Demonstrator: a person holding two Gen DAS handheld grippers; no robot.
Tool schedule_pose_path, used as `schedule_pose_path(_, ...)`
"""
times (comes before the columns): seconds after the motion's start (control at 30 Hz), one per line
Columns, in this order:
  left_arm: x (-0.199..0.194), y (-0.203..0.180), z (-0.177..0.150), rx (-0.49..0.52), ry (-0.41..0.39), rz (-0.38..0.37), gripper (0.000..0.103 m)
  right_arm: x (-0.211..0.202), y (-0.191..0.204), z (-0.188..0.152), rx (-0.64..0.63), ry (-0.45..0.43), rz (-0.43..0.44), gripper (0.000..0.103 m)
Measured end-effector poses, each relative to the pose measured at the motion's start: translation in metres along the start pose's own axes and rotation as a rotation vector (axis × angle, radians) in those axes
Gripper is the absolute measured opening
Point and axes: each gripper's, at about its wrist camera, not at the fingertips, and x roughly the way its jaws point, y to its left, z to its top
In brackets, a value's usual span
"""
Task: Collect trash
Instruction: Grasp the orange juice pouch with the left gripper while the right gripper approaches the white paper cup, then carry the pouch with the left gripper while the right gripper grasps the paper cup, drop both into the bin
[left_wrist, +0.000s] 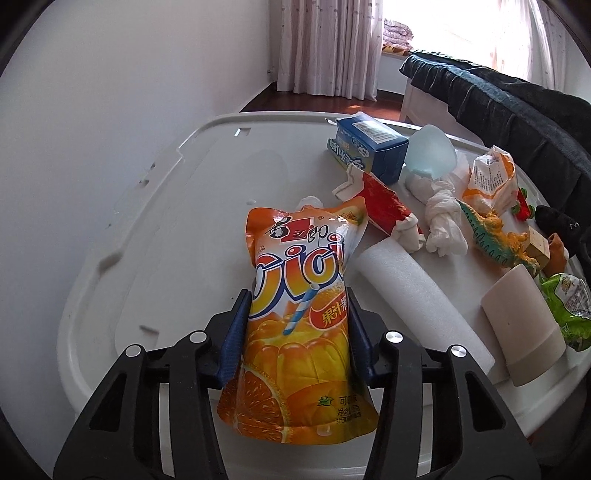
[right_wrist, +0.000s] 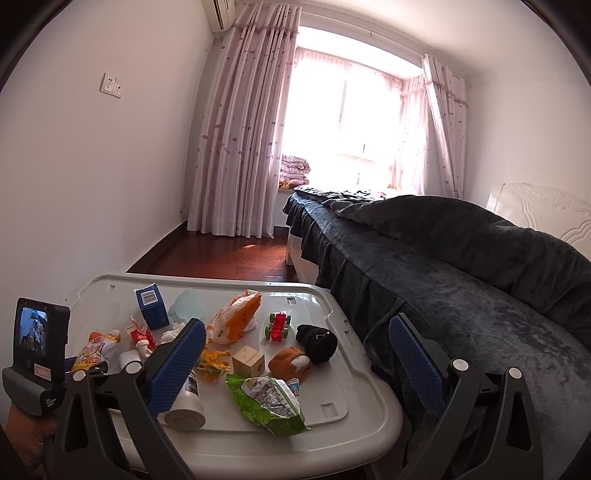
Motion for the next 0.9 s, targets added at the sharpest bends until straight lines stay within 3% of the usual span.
schedule_pose_path(0.17,-0.028,0.007,-0.008,-0.003,-0.043,-0.014,0.047,0.006,0.007,-0.008,-0.014,0.019,0.064,0.098)
schedule_pose_path(0.4,-0.076,0.012,-0.019,0.028,-0.112,-0.059,0.047,0.031,0.066,-0.036,-0.090,0.098,0.235,0.098)
schedule_pose_path(0.57,-0.085,0.012,-0.020,0.031,-0.128,-0.088,0.047,0.062,0.102,-0.052,-0.127,0.146,0.260,0.098)
schedule_pose_path(0.7,-0.082,0.011,-0.022,0.036,-0.129,-0.096,0.047,0.093,0.106,-0.057,-0.072,0.209,0.262,0.098)
schedule_pose_path(0.9,-0.076,0.014,-0.024,0.022,-0.110,-0.116,0.047,0.133,0.107,-0.067,-0.034,0.340,0.269,0.079)
